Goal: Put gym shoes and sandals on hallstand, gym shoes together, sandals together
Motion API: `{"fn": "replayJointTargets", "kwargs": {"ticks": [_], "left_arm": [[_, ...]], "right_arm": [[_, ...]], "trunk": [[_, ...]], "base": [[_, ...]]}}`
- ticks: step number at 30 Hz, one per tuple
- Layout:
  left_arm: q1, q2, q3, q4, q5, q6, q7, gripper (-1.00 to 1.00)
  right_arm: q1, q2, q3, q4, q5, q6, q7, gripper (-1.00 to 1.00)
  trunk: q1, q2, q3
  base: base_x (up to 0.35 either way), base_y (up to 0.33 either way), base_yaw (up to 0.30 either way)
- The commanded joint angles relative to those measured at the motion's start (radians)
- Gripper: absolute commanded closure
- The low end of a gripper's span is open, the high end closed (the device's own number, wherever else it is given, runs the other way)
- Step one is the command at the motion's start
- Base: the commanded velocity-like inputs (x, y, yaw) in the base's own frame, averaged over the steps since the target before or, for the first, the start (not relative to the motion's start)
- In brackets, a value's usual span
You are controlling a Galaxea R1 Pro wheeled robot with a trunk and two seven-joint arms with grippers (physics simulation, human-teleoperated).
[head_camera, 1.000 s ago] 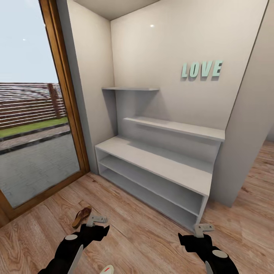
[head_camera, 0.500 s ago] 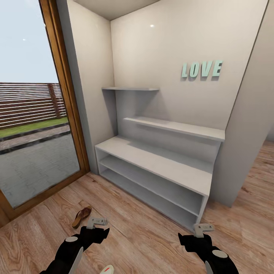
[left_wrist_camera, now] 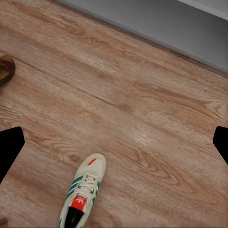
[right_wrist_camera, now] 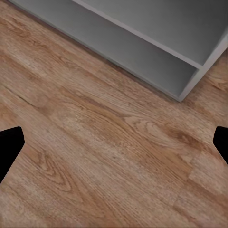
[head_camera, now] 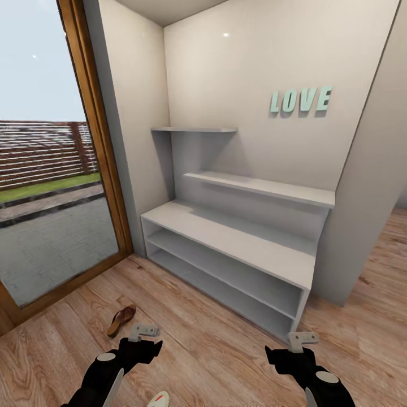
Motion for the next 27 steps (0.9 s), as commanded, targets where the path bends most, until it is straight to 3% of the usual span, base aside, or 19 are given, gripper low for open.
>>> {"fn": "replayJointTargets", "kwargs": {"ticks": [1, 5, 23, 27], "left_arm": [[0.0, 0.0, -0.001, -0.001, 0.0, 0.005, -0.002, -1.0], [0.0, 0.001, -0.001, -0.001, -0.001, 0.005, -0.002, -1.0], [0.0, 0.001, 0.0, 0.0, -0.001, 0.003, -0.002, -1.0], [0.0, 0.001, 0.001, 0.001, -0.003, -0.041, -0.003, -1.0]], "right_arm": [[-0.001, -0.001, 0.0, -0.001, 0.001, 0.005, 0.0, -1.0], [-0.001, -0.002, -0.001, -0.001, 0.001, 0.005, 0.0, -1.0], [-0.001, -0.001, -0.001, -0.001, 0.002, 0.005, 0.0, -1.0], [-0.001, -0.002, -0.002, -0.001, 0.003, 0.005, -0.002, -1.0]], "trunk": [[0.0, -0.001, -0.003], [0.0, -0.001, -0.009], [0.069, -0.127, -0.094], [0.084, -0.155, -0.112]], "base": [[0.0, 0.0, 0.0], [0.0, 0.0, 0.0], [0.0, 0.0, 0.0], [0.0, 0.0, 0.0]]}}
